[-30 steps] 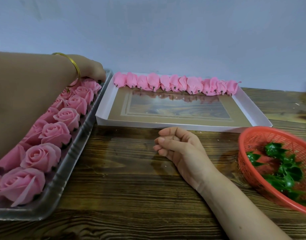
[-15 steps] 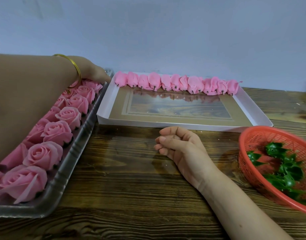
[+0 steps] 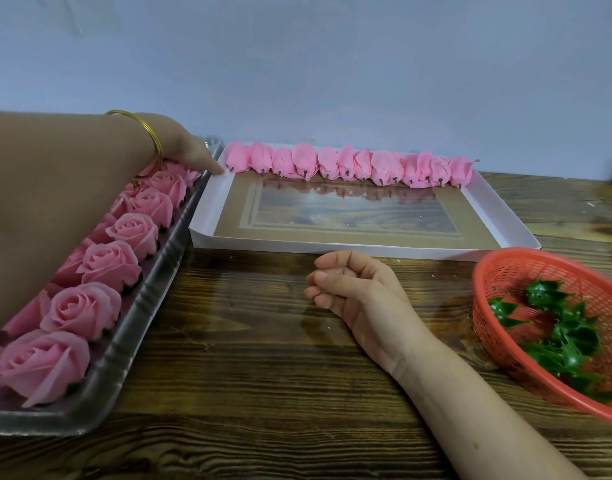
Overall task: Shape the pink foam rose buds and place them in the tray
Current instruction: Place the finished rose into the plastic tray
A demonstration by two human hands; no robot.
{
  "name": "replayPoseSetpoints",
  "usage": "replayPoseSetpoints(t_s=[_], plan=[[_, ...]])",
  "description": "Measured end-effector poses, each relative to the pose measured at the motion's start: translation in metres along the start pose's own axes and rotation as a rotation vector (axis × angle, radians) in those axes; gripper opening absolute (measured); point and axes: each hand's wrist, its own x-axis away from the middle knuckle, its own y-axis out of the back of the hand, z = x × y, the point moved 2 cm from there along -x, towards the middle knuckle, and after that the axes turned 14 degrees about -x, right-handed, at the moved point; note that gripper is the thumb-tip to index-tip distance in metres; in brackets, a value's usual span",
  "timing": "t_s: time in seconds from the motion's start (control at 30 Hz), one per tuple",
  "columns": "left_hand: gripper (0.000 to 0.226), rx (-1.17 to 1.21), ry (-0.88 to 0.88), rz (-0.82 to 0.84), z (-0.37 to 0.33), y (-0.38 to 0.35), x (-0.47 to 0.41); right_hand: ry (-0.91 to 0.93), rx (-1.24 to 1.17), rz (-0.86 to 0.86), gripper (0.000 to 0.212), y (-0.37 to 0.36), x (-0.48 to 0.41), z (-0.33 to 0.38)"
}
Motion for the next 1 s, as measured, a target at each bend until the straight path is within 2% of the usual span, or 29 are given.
replayPoseSetpoints(t_s=[0.23, 0.6, 1.0], plan=[[0.066, -0.034, 0.013, -0.034, -0.0036, -0.0024, -0.0005, 0.000, -0.004, 0.007, 0.018, -0.0004, 0.0002, -0.0004], [0.079, 0.017, 0.041, 0.036, 0.0015, -0.0018, -0.0057, 0.007, -0.013, 0.013, 0.018, 0.0032, -0.0013, -0.0016], [0.056, 0.128, -0.028, -0.057, -0.0009, -0.0005, -0.0028, -0.001, 0.008, 0.018, 0.028, 0.0062, -0.0044, -0.0025]])
